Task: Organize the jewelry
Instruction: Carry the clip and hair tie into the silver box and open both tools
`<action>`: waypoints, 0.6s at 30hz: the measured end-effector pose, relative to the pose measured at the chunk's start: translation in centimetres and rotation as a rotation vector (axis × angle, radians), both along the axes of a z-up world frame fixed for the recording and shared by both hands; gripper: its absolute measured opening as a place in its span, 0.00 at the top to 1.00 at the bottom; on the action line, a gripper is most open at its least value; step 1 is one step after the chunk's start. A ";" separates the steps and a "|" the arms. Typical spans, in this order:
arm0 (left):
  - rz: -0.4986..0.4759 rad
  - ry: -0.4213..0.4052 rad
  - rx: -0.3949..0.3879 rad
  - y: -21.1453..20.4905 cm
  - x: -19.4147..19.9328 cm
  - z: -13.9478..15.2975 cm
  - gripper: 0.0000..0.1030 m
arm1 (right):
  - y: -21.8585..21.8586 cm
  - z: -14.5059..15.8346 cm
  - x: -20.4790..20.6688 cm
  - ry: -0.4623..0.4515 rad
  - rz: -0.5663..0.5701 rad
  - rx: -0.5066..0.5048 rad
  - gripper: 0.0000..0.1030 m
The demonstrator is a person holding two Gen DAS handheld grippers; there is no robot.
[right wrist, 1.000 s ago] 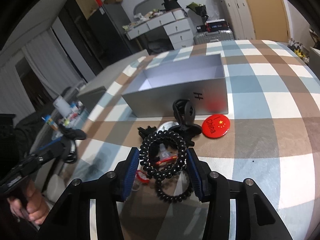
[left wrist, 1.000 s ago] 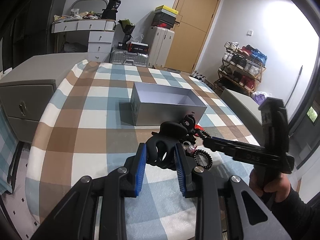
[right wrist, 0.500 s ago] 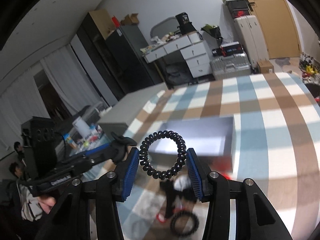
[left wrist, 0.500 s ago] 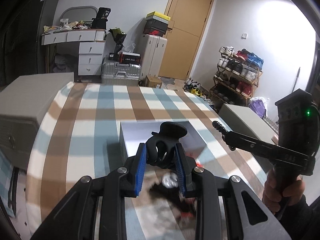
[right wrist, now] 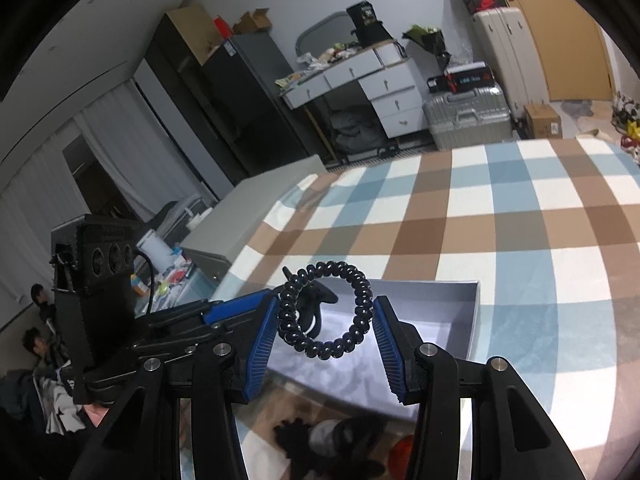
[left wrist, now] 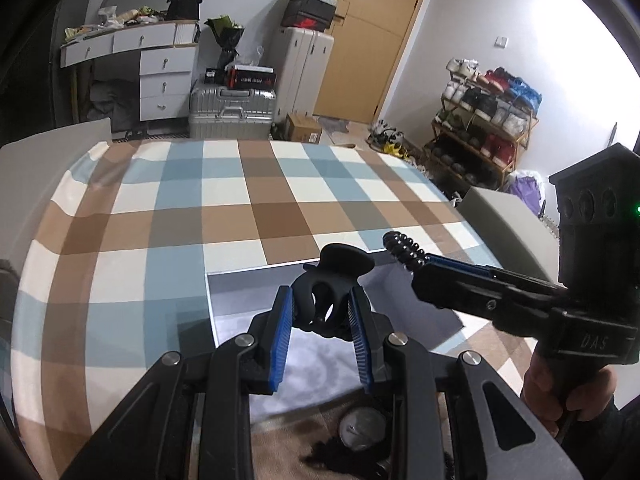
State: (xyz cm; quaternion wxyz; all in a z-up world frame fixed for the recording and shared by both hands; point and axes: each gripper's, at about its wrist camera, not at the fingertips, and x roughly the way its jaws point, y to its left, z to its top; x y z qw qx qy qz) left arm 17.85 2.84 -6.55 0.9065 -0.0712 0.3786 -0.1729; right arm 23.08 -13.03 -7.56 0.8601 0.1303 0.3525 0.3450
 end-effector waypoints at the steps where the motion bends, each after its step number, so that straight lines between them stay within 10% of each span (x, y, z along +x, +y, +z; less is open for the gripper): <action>1: -0.003 0.007 0.004 -0.1 0.1 -0.2 0.78 | 0.0 -0.3 0.2 0.003 -0.002 -0.005 0.54; 13: -0.031 0.051 0.013 -0.7 1.5 -0.8 0.78 | 0.2 -2.4 2.0 0.057 -0.002 -0.009 0.51; 18: -0.043 0.045 -0.010 -0.5 1.7 -0.6 0.76 | 0.2 -1.5 1.3 0.013 -0.011 -0.016 0.35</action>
